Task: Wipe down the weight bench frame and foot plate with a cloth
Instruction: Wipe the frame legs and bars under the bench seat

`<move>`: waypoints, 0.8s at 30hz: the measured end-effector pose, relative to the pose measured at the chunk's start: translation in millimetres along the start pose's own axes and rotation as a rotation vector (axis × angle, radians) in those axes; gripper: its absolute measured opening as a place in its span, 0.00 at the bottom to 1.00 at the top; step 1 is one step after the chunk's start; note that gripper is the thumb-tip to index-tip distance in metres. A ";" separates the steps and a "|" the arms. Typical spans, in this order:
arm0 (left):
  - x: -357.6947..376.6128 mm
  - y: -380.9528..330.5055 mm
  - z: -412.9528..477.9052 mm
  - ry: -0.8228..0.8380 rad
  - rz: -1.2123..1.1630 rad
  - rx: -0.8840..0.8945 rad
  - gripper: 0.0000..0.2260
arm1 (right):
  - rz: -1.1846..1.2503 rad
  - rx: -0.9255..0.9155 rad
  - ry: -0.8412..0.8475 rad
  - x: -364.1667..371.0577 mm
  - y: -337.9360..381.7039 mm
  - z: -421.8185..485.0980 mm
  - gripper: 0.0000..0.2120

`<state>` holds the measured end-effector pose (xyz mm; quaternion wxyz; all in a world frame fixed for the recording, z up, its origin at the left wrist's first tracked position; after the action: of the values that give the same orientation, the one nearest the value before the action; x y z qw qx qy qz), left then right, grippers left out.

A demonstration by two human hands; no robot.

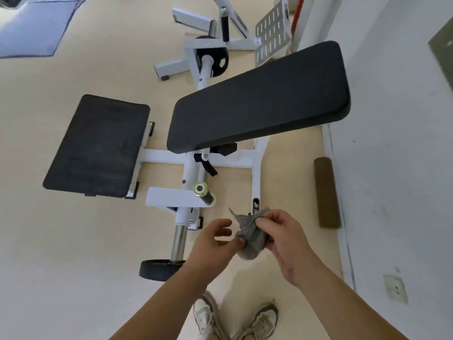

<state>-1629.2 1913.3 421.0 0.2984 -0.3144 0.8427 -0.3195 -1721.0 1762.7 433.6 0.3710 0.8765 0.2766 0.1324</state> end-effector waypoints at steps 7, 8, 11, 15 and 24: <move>-2.3 32.0 54.1 0.068 -0.301 -0.021 0.13 | -0.163 -0.024 0.223 56.6 -19.2 64.8 0.08; 0.4 40.4 64.5 0.039 -0.349 -0.043 0.11 | -0.181 -0.024 0.230 59.0 -24.1 78.1 0.09; 10.2 60.2 93.0 -0.066 -0.454 -0.099 0.05 | -0.277 -0.040 0.221 57.7 -41.7 119.4 0.14; 39.0 75.6 135.7 -0.142 -0.526 -0.124 0.06 | -0.488 0.021 0.333 53.1 -65.5 177.2 0.17; 137.6 163.0 255.6 -0.443 -0.476 -0.226 0.07 | -0.378 0.038 0.315 26.8 -162.1 341.2 0.11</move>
<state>-1590.6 1821.9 103.2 0.3545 -0.5949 0.6905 -0.2089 -1612.7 1674.0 81.6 0.3248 0.7845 0.4927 0.1905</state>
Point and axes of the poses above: each hand's wrist, its own z-axis towards the middle knuckle, its own x-axis out of the palm, y = z × x, the point moved 6 cm from there along z, towards the middle knuckle, and after that the axes turned 8 degrees about -y, right-handed, at the moved point
